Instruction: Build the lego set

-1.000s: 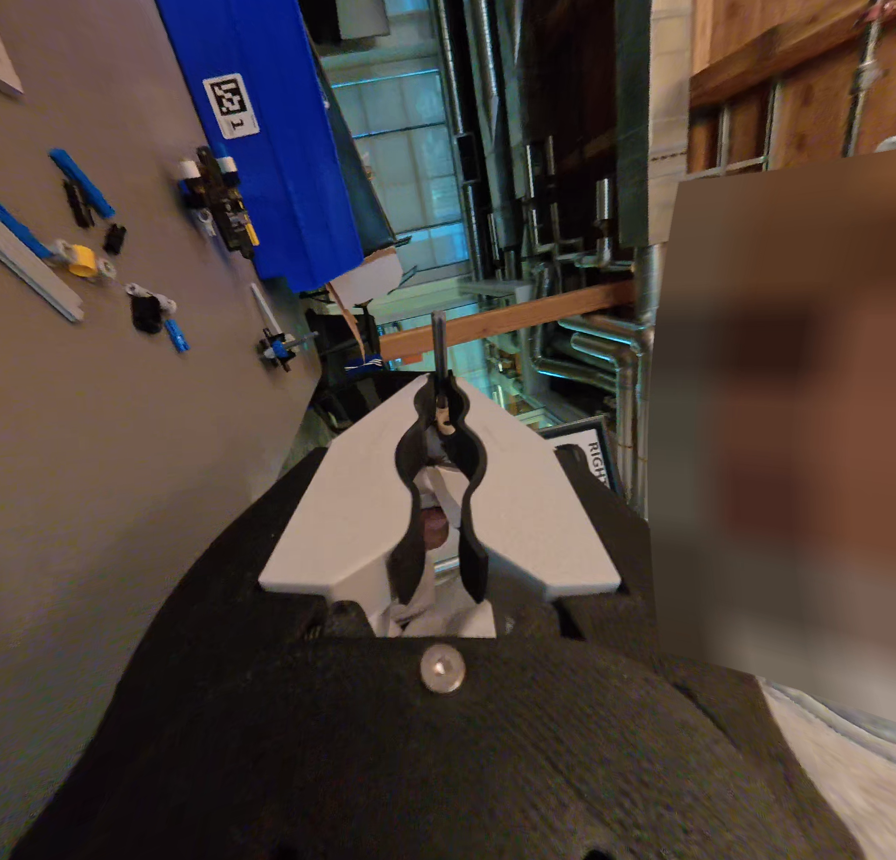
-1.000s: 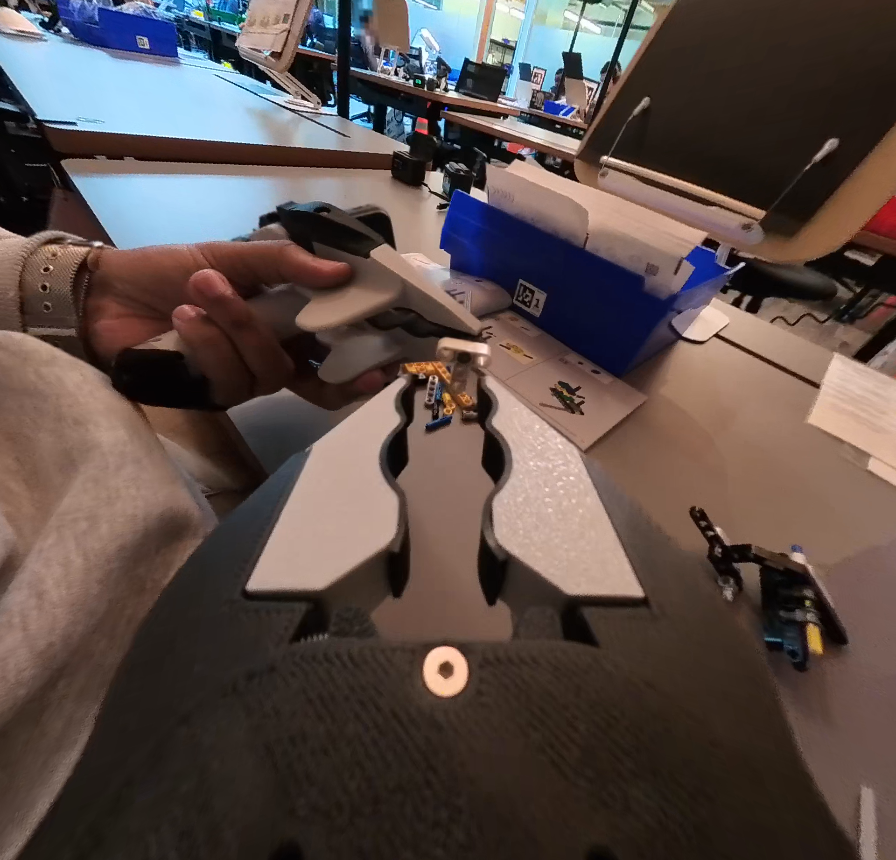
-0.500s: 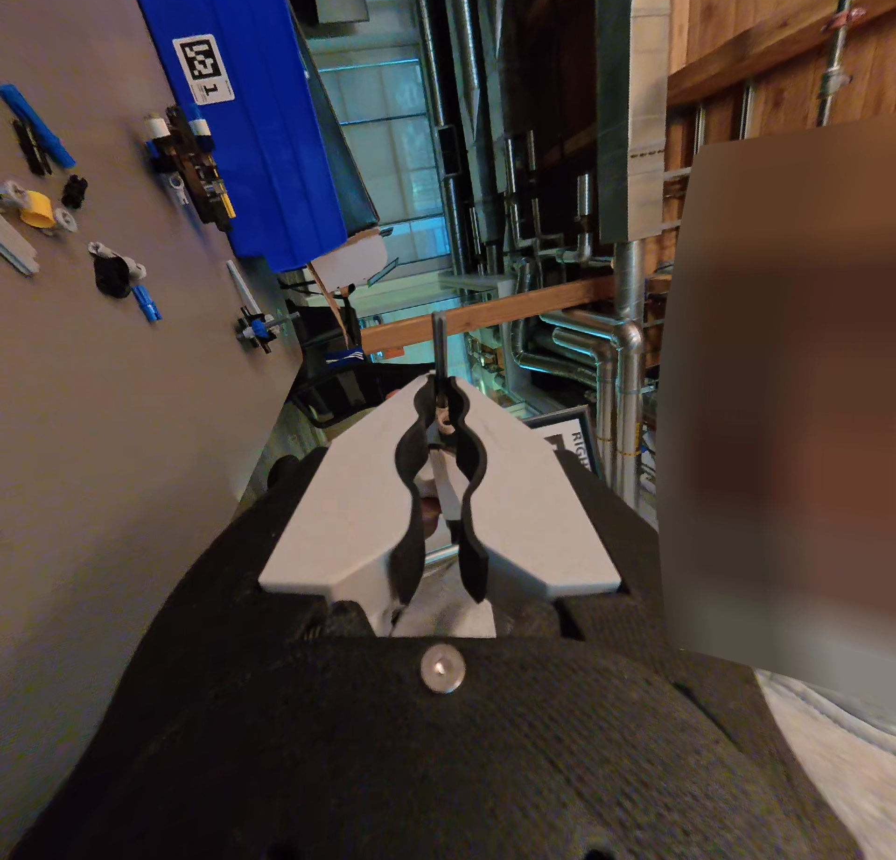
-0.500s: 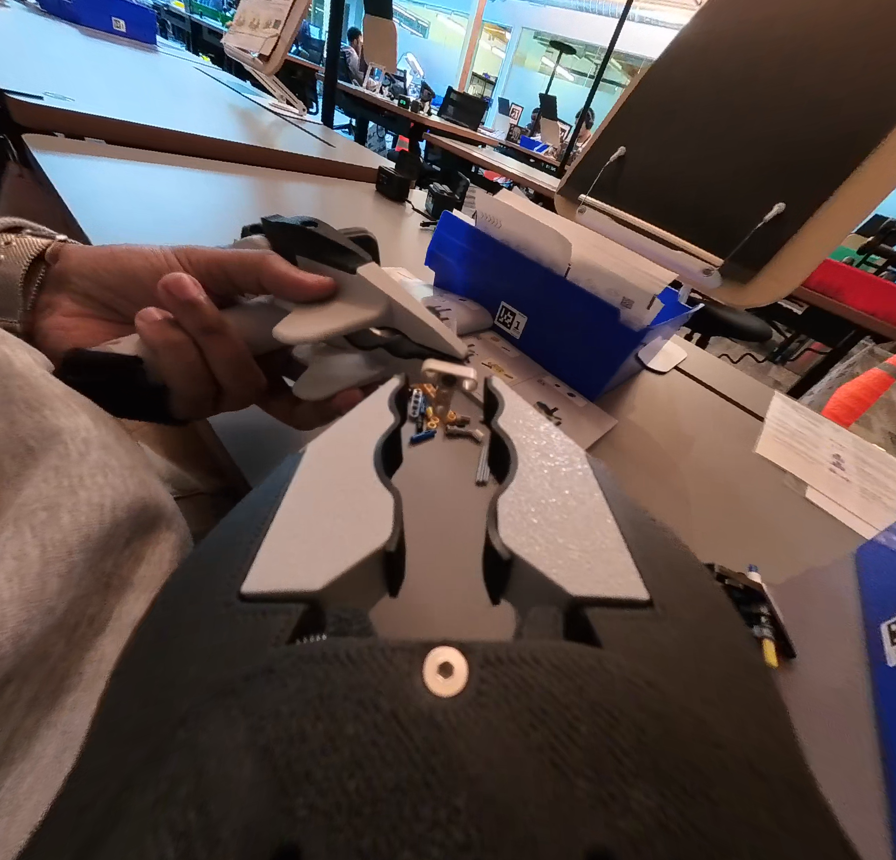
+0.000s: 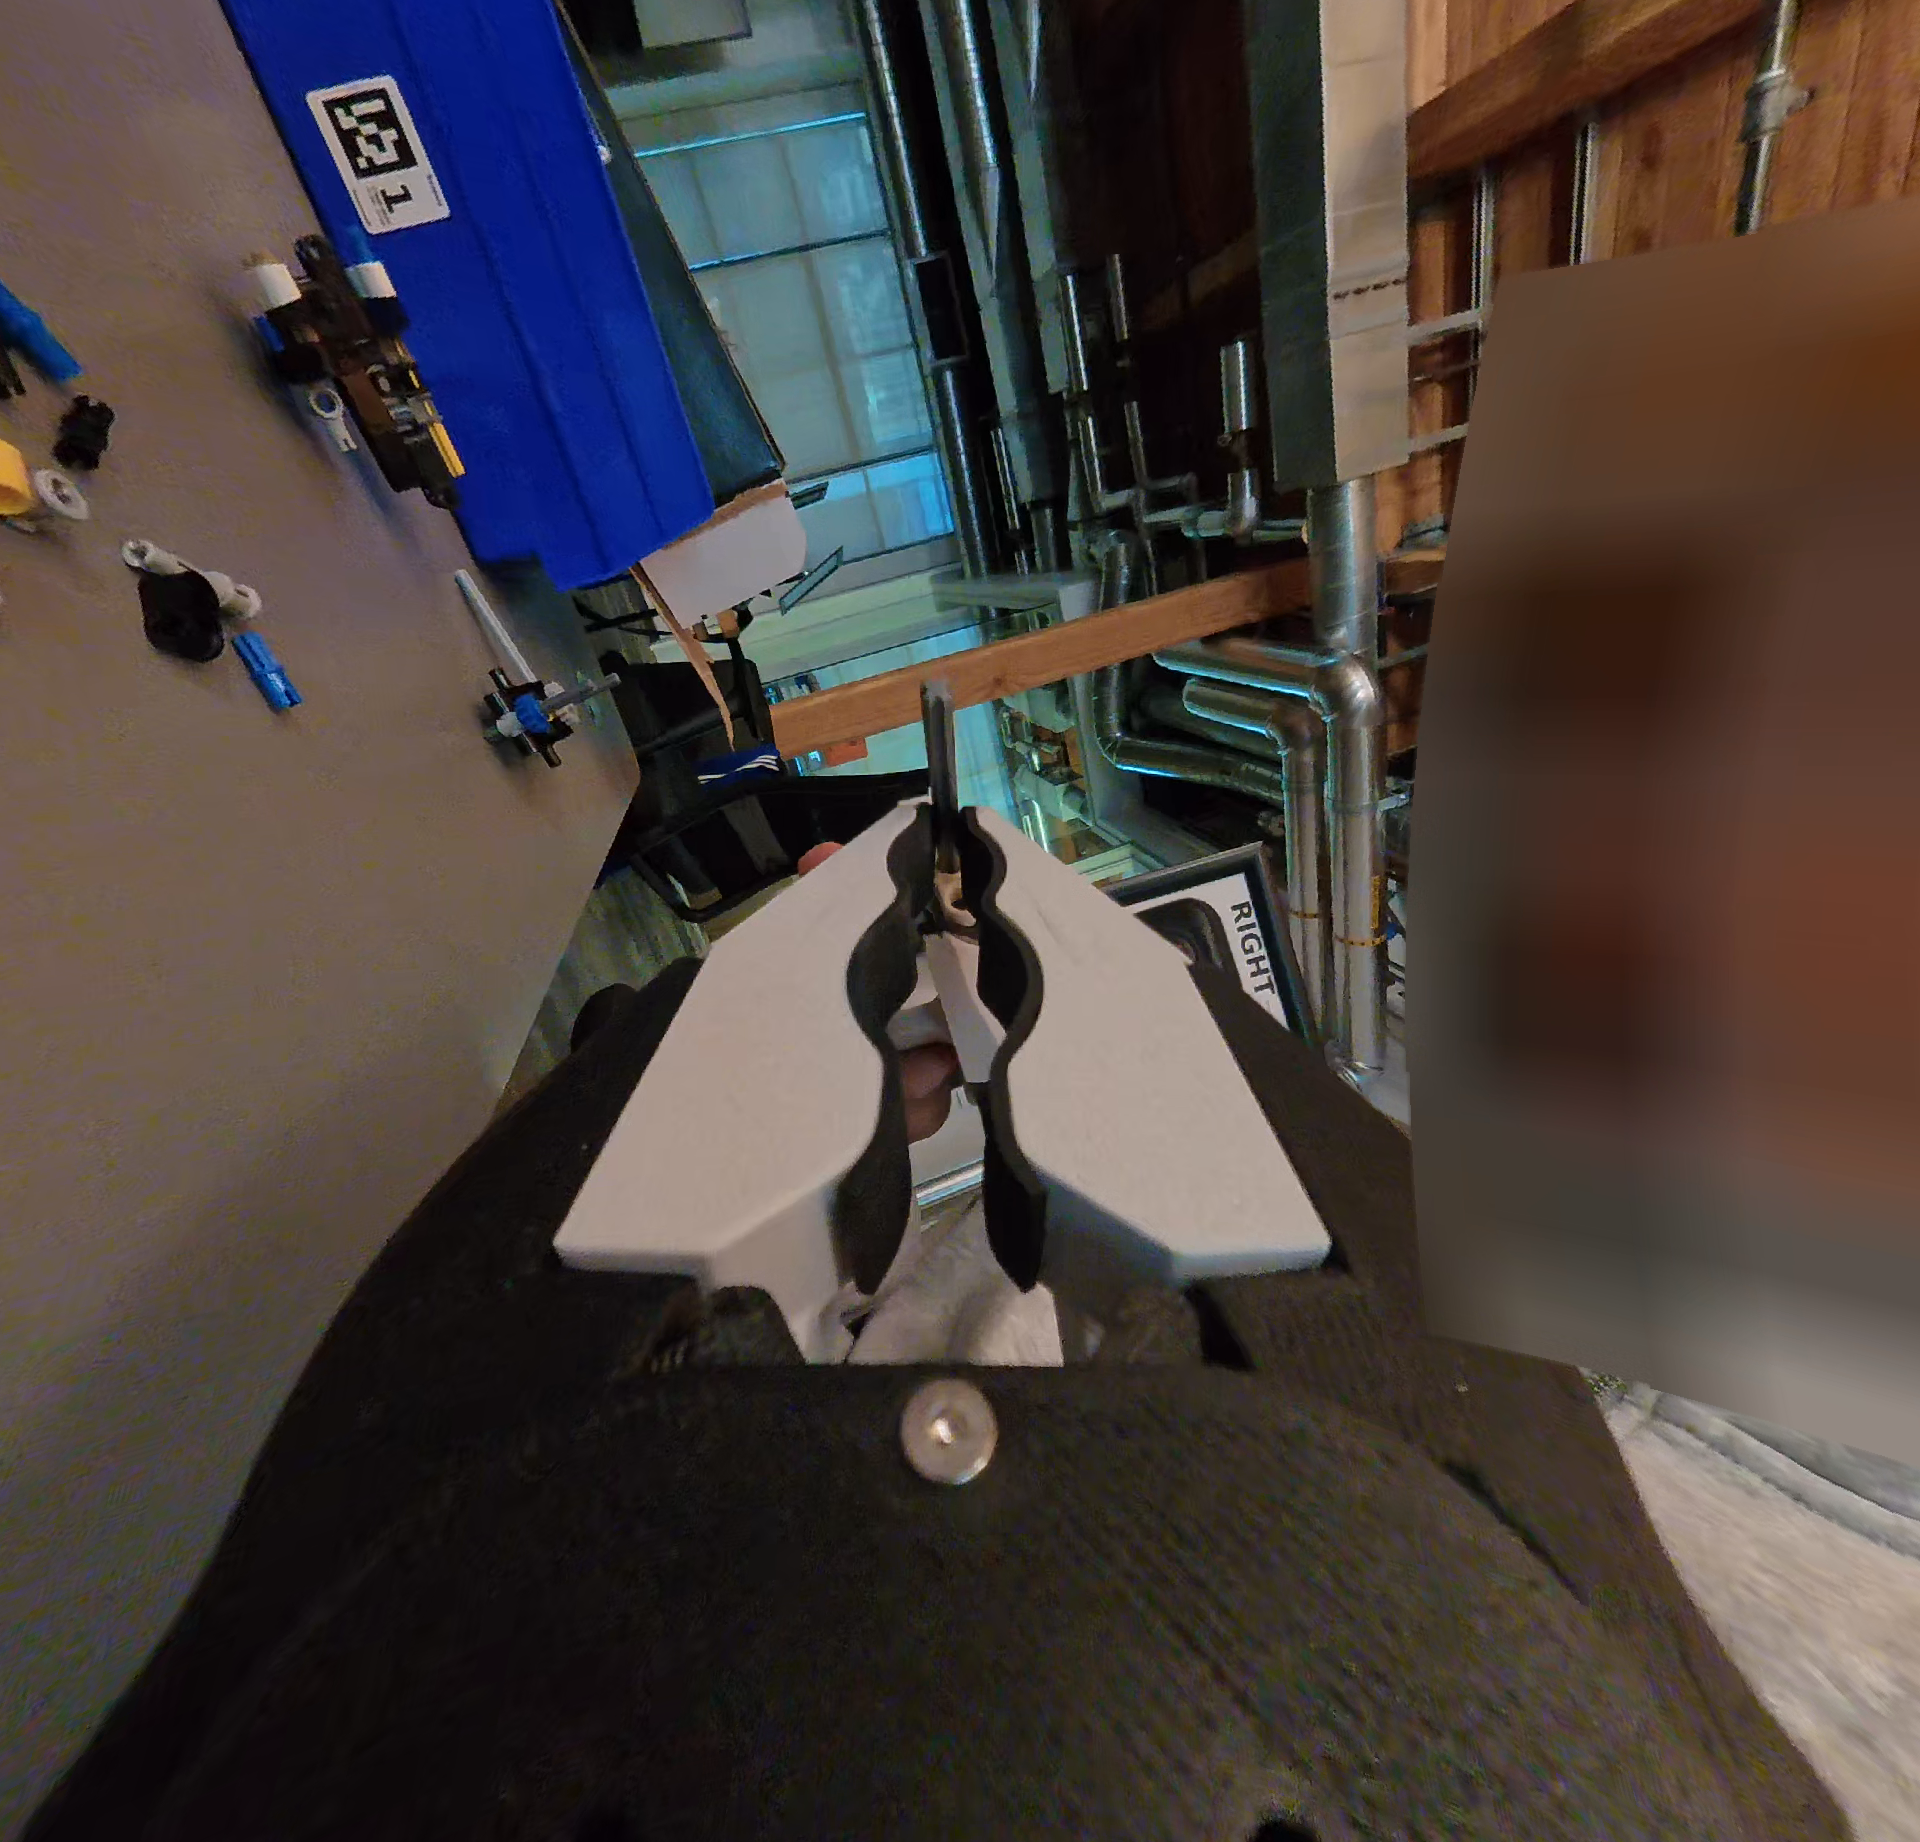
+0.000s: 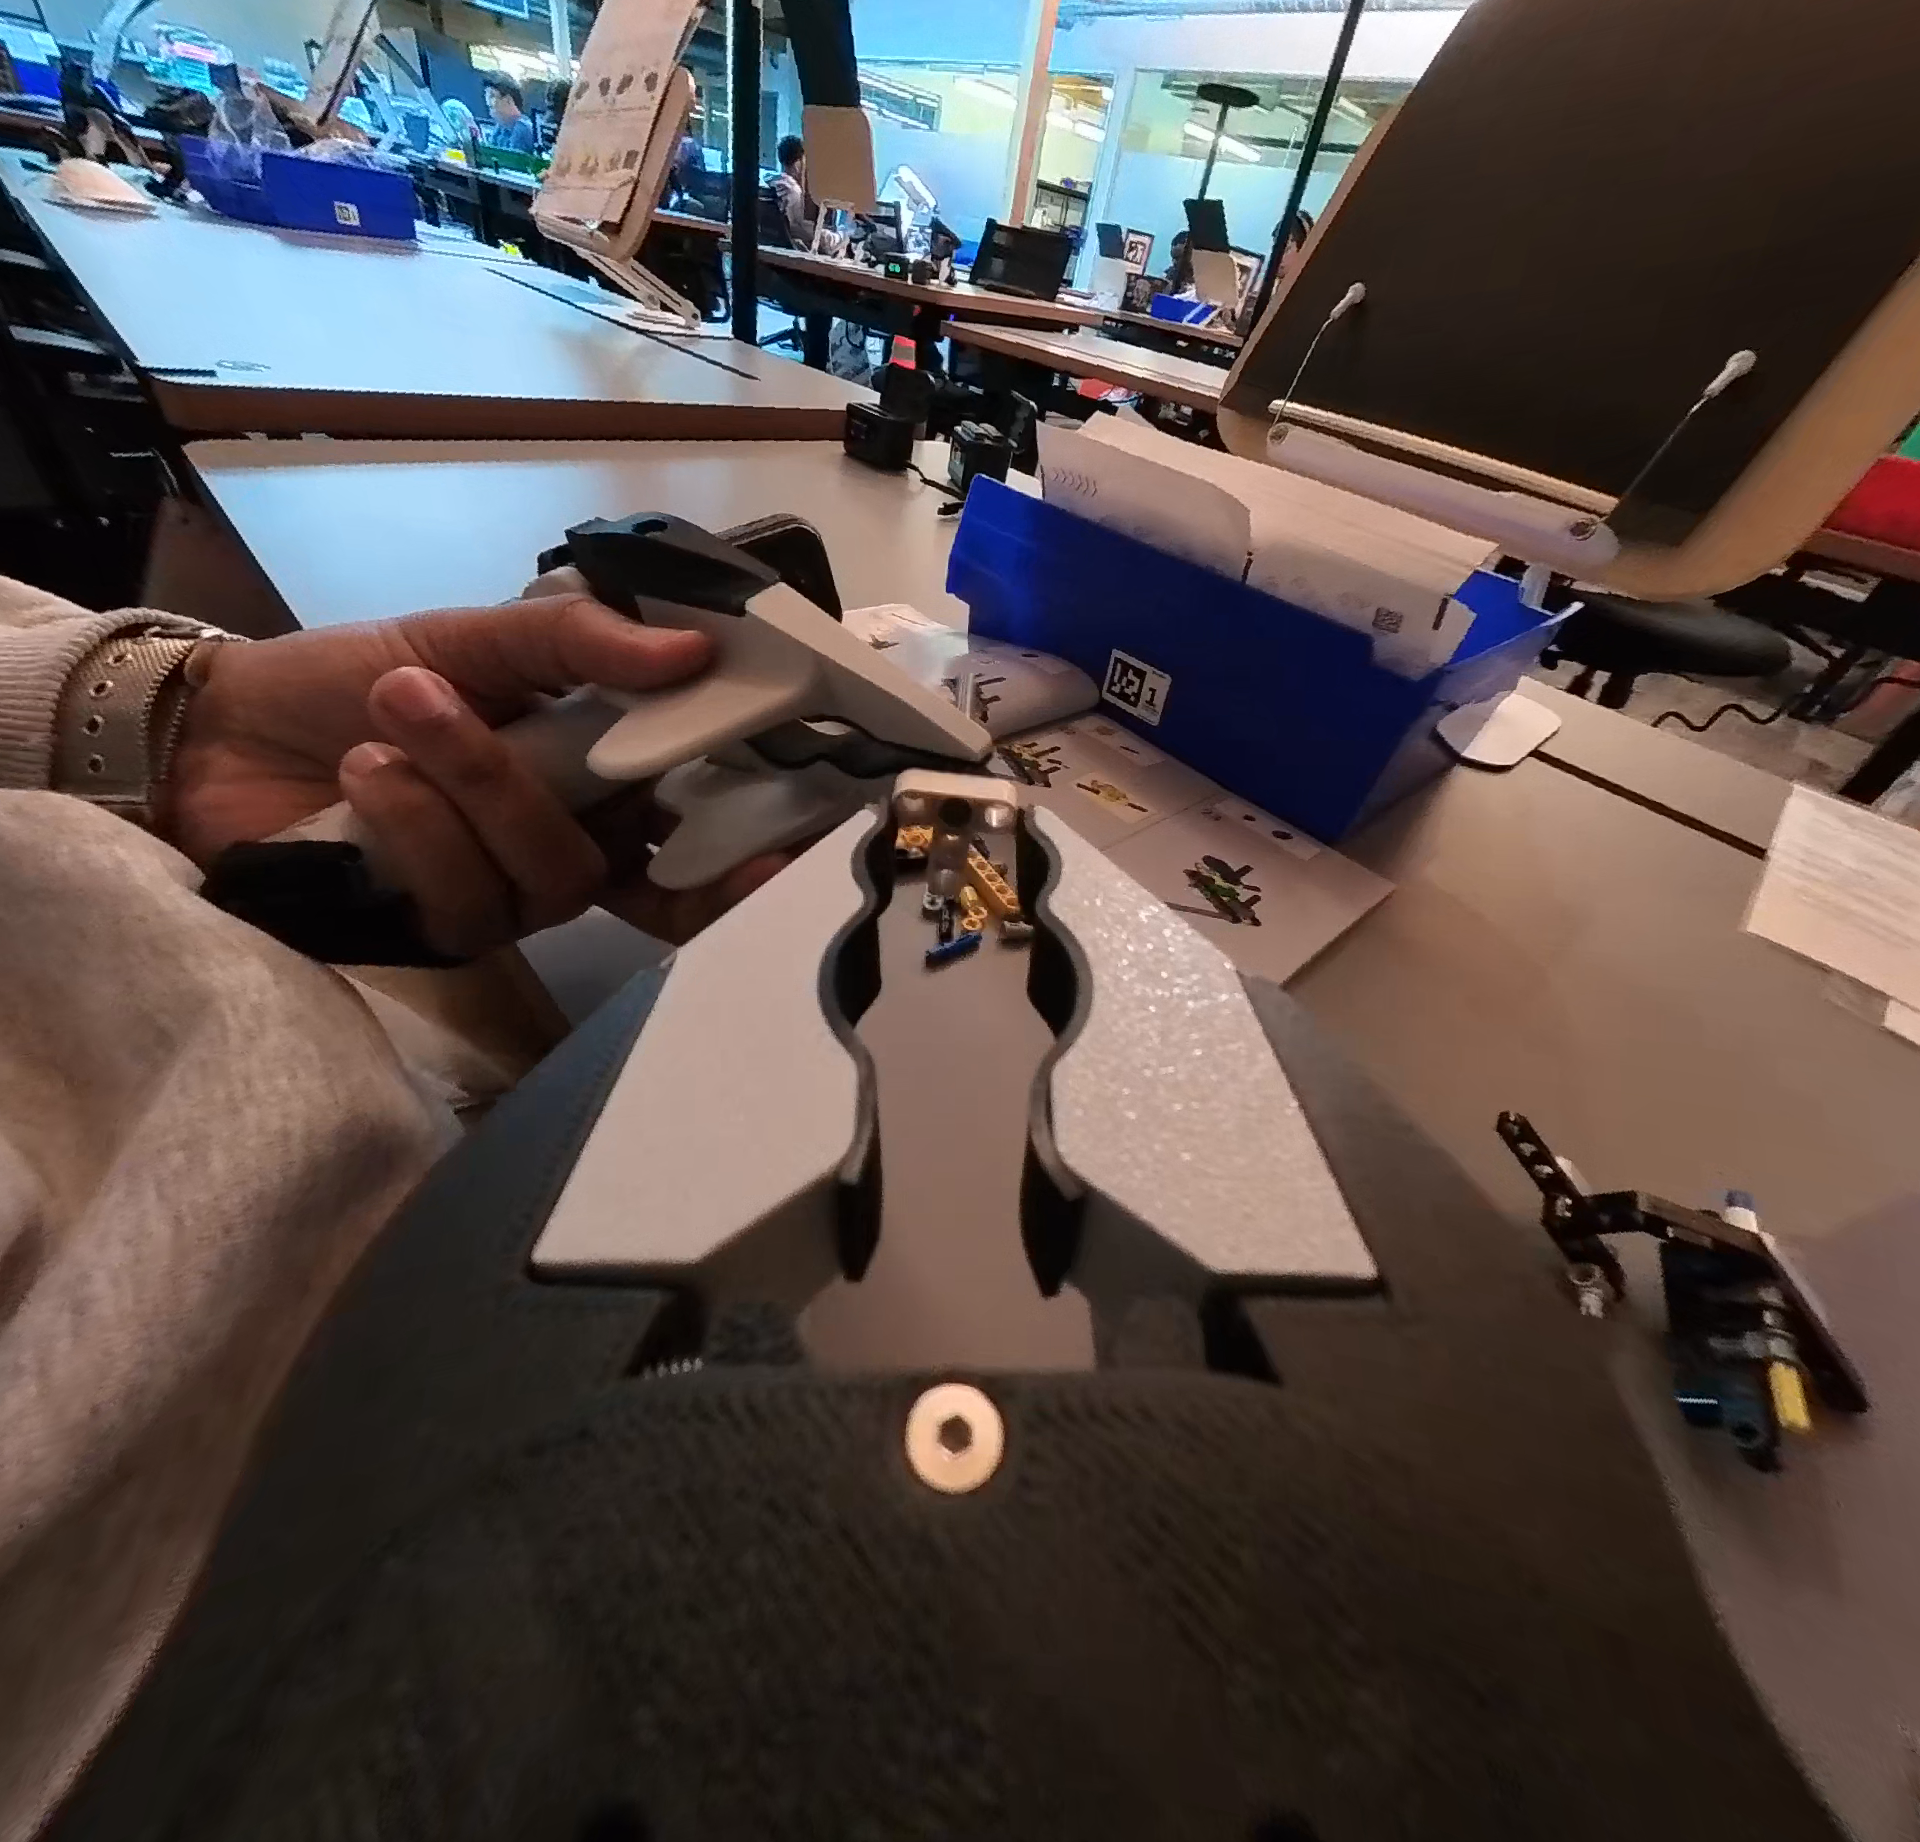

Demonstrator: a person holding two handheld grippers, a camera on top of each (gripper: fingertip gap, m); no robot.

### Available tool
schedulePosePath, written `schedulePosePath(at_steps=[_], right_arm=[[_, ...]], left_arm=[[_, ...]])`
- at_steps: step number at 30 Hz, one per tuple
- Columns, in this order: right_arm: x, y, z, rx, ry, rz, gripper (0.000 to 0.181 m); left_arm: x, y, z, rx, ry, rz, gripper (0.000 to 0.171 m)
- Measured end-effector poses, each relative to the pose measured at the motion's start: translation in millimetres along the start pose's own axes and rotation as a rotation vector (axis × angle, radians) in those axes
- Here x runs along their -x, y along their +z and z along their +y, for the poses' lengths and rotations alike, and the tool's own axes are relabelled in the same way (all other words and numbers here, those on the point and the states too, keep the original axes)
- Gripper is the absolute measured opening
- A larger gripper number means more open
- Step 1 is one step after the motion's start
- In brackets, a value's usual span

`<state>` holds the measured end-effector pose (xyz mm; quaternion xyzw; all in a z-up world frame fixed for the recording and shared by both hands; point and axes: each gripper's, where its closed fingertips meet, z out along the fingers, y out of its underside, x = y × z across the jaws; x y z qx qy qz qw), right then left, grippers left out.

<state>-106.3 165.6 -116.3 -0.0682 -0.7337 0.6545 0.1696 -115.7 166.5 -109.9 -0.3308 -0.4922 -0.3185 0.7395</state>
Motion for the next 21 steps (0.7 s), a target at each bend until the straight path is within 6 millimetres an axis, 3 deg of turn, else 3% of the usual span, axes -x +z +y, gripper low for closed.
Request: schedulePosePath(at_steps=[4, 8, 11, 15, 21], right_arm=[[-1.0, -0.1, 0.4, 0.000, 0.019, -0.006, 0.021], [-14.4, -9.2, -10.4, -0.030, 0.056, 0.021, 0.022], [-36.1, -24.4, -15.1, -0.003, 0.048, 0.084, 0.022], [-79.4, -60.7, -9.4, 0.097, 0.023, 0.238, 0.021], [-131.4, -114.9, 15.8, 0.259, 0.049, 0.446, 0.022]], left_arm=[[3.1, -1.0, -2.0, -0.010, -0.015, -0.006, 0.002], [8.0, -5.0, -11.4, -0.045, 0.011, -0.040, 0.035], [11.6, 1.6, -8.5, -0.010, 0.104, -0.098, 0.043], [23.7, 25.3, 8.1, 0.130, 0.318, -0.231, 0.049], [65.3, 78.2, 29.9, 0.428, 0.792, -0.487, 0.056]])
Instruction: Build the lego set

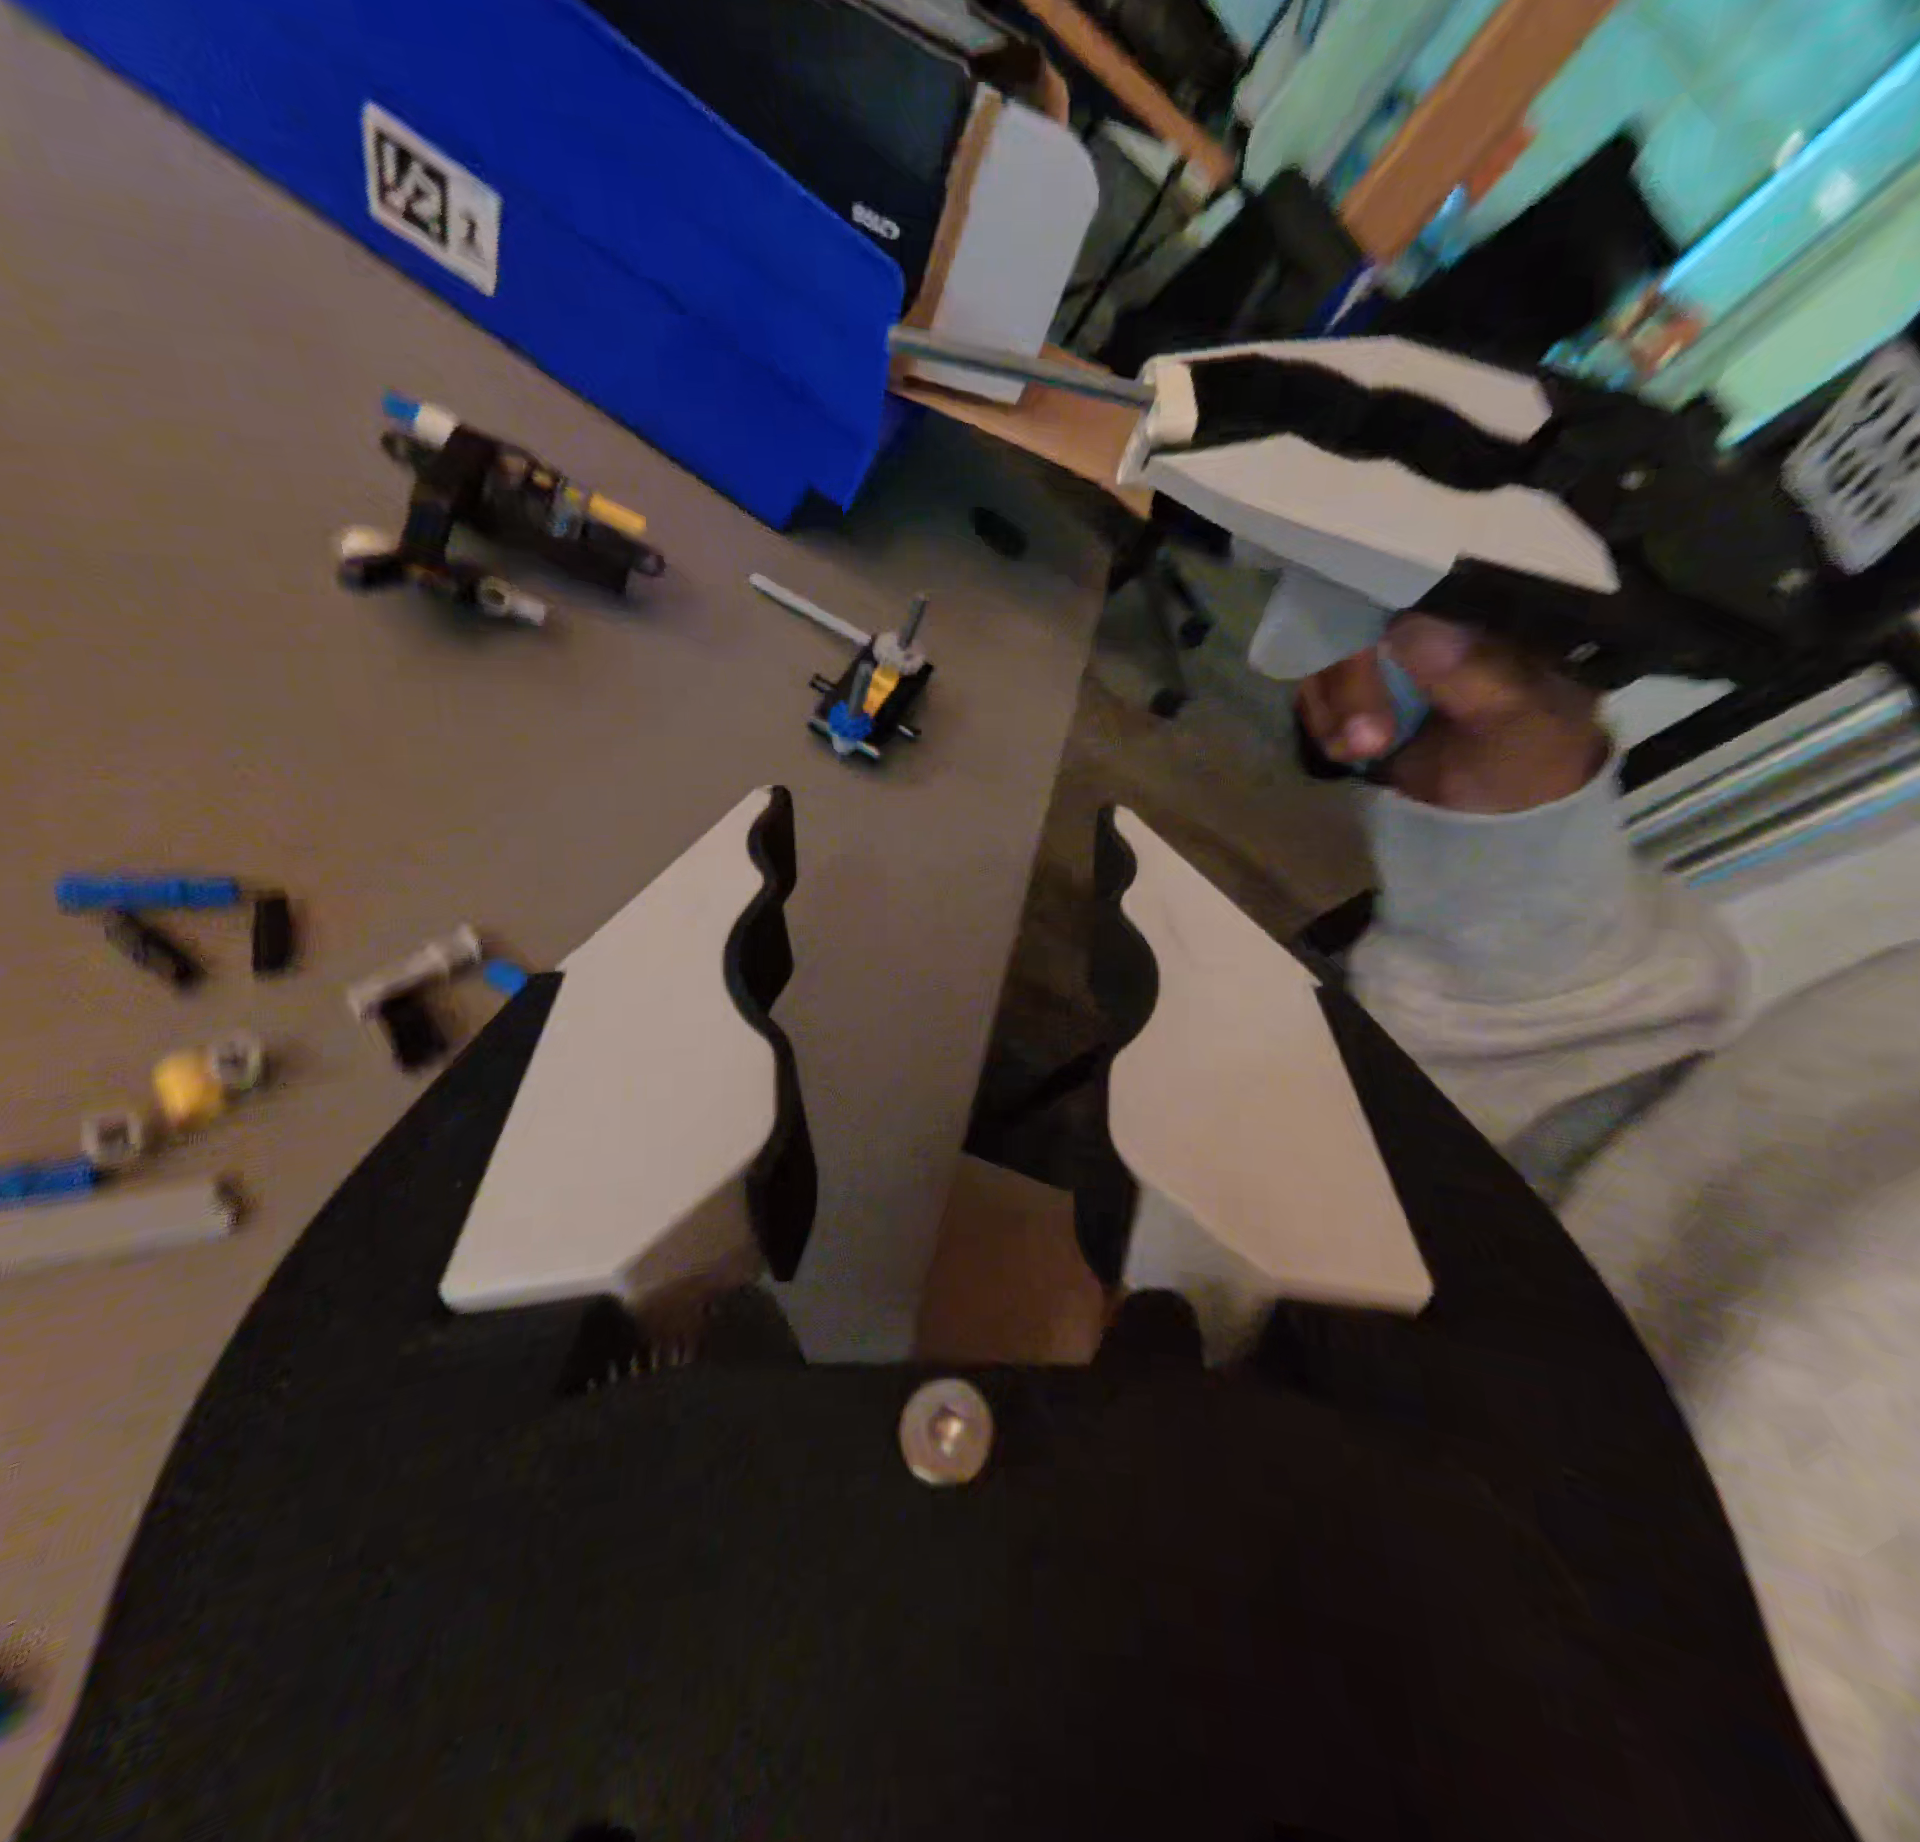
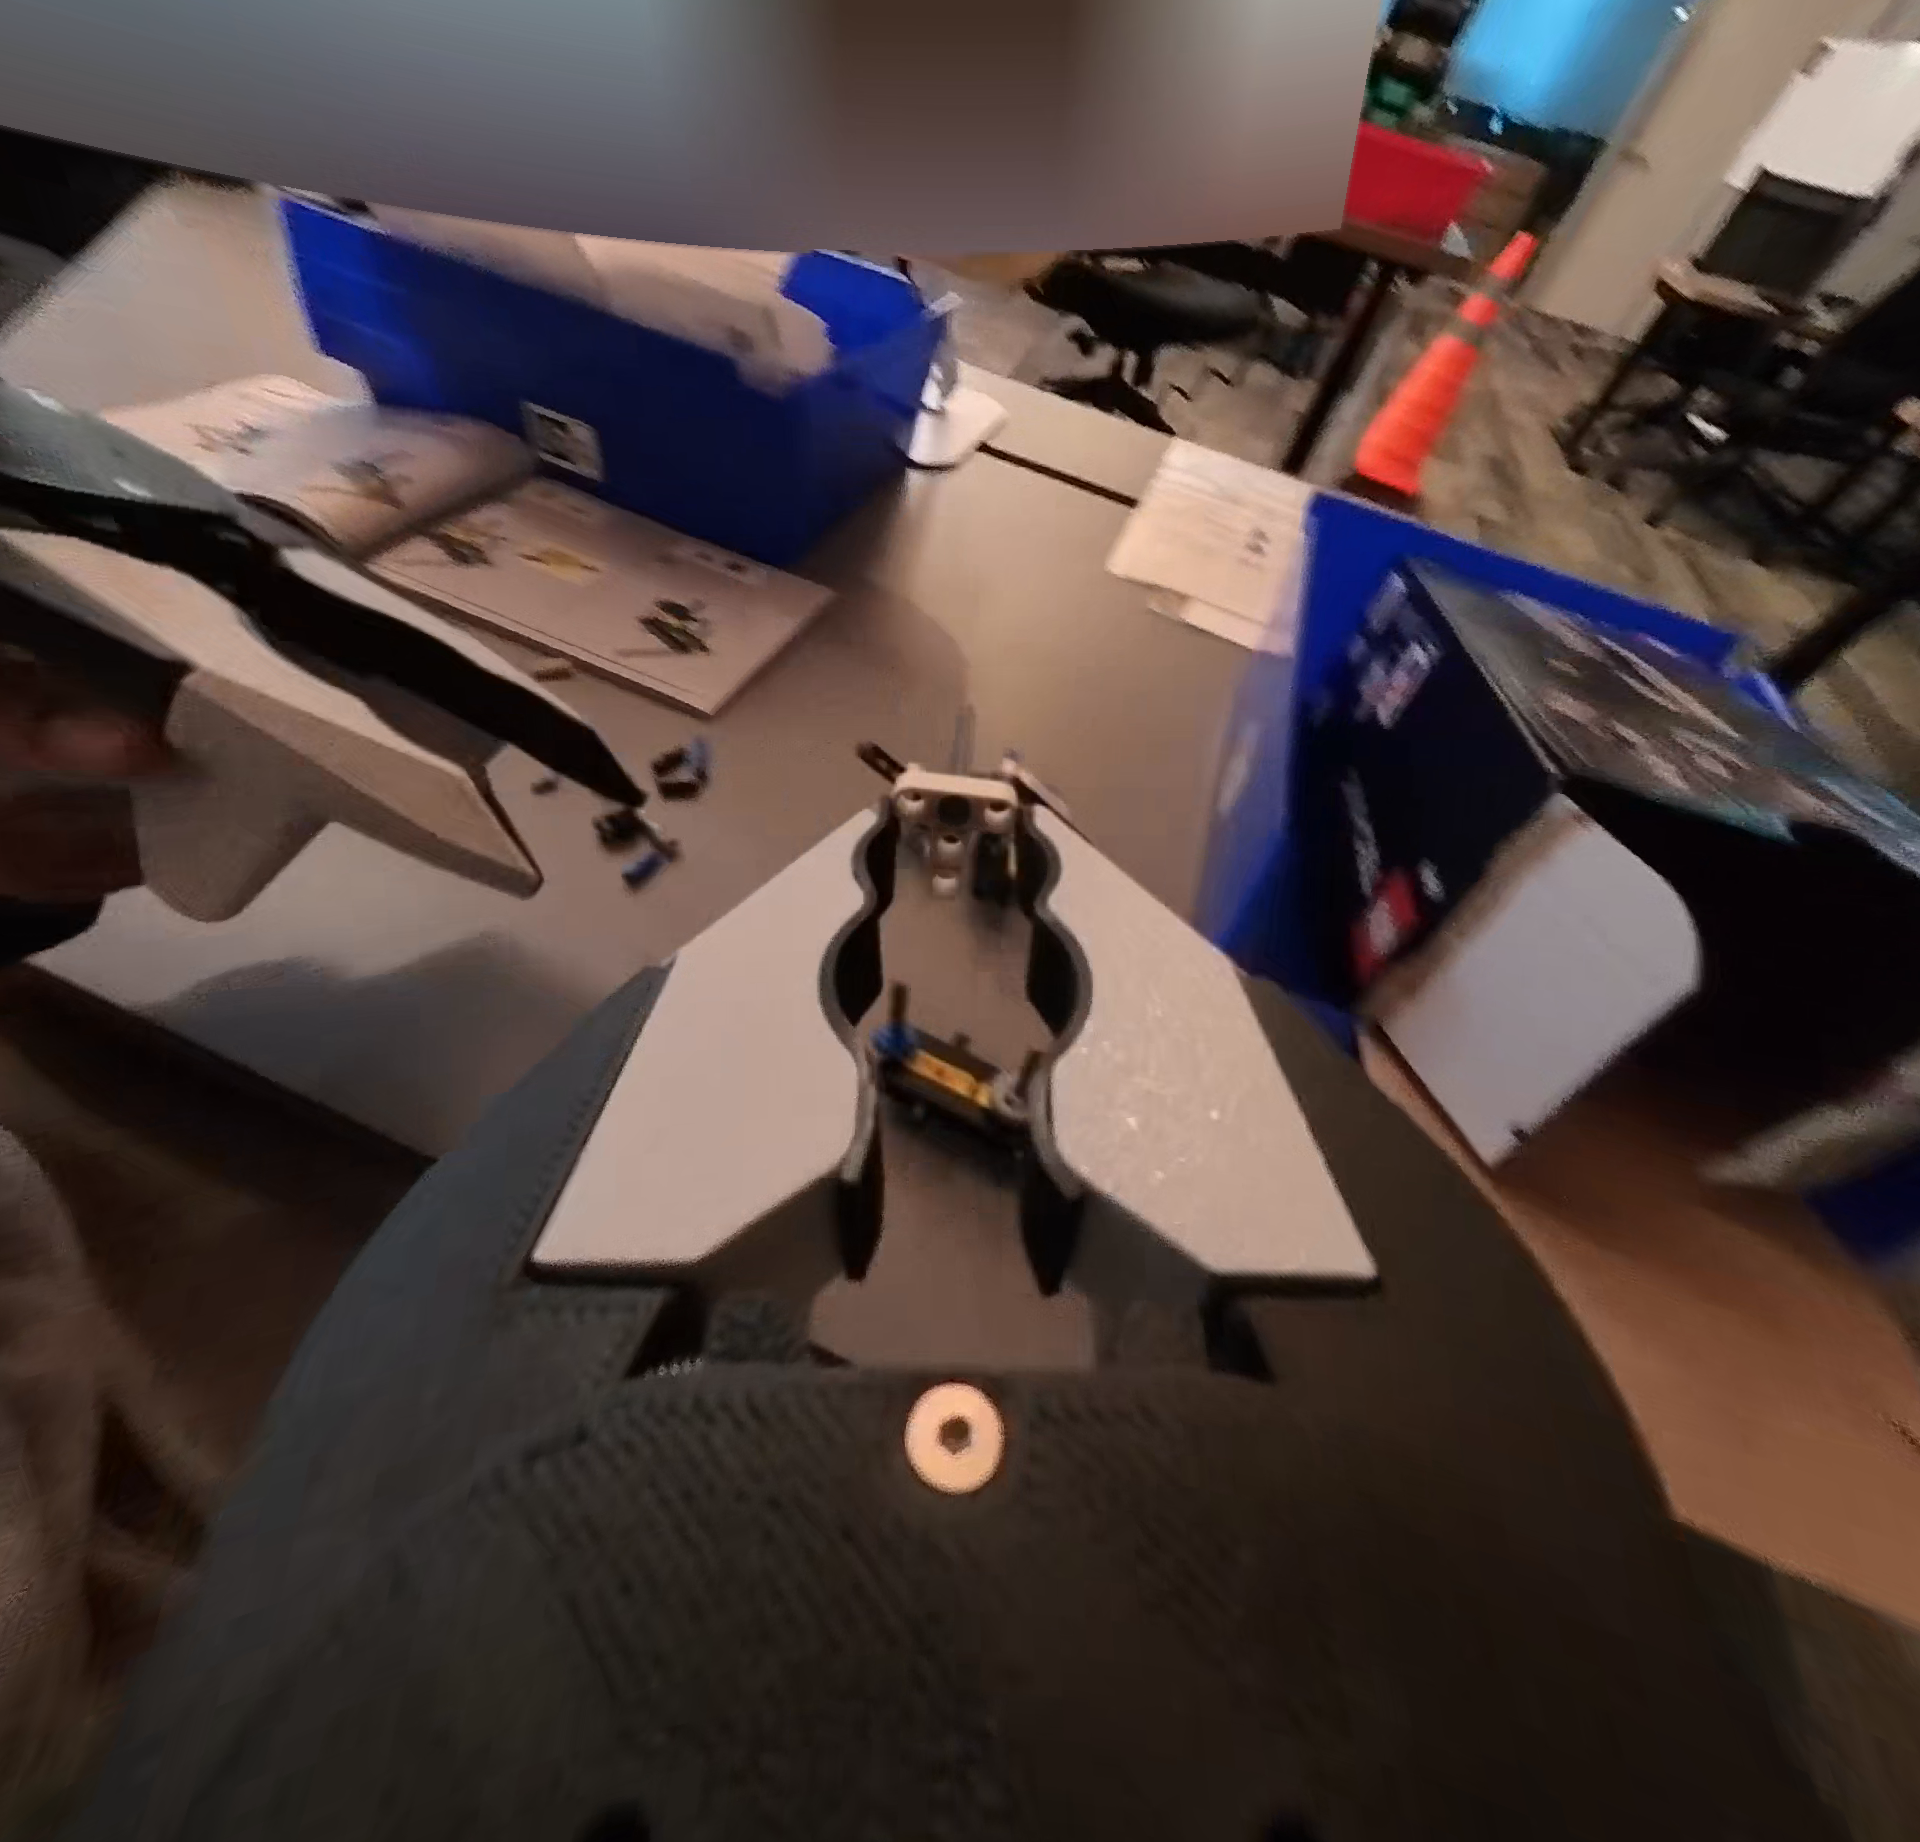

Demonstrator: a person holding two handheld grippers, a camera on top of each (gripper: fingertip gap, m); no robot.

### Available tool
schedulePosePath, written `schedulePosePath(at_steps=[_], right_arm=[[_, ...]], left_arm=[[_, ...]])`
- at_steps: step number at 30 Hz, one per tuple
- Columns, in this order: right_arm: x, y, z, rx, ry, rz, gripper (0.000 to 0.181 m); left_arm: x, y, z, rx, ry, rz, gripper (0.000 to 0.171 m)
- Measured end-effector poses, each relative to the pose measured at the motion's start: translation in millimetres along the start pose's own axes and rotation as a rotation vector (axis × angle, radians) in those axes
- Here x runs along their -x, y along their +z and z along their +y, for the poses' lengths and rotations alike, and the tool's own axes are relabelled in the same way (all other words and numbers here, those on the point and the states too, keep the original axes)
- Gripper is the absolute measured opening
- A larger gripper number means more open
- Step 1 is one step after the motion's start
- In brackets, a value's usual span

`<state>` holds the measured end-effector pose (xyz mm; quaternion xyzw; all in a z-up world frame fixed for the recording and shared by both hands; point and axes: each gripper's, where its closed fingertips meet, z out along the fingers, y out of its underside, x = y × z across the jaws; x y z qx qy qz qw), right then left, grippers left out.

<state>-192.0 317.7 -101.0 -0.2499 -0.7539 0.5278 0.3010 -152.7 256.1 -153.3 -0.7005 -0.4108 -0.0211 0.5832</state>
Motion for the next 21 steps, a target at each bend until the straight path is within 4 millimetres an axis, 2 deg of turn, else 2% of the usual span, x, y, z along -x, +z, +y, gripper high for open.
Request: schedulePosePath(at_steps=[4, 10, 13, 16, 21], right_arm=[[-27.7, -8.8, 20.7, 0.076, 0.035, 0.075, 0.022], [-41.2, -14.7, 34.2, 0.088, 0.096, 0.074, 0.022], [-42.9, -15.8, 35.5, 0.076, 0.109, 0.066, 0.022], [-42.9, -16.5, 34.0, 0.056, 0.119, 0.057, 0.021], [-43.4, -17.1, 33.5, 0.040, 0.130, 0.047, 0.021]], left_arm=[[-3.7, 40.5, -7.3, 0.066, 0.193, -0.046, 0.060], [19.9, 85.3, 12.6, 0.255, 0.365, -0.151, 0.061], [27.4, 95.1, 24.6, 0.326, 0.387, -0.164, 0.058], [33.3, 99.0, 27.2, 0.344, 0.430, -0.188, 0.048], [34.9, 104.0, 33.4, 0.377, 0.418, -0.154, 0.044]])
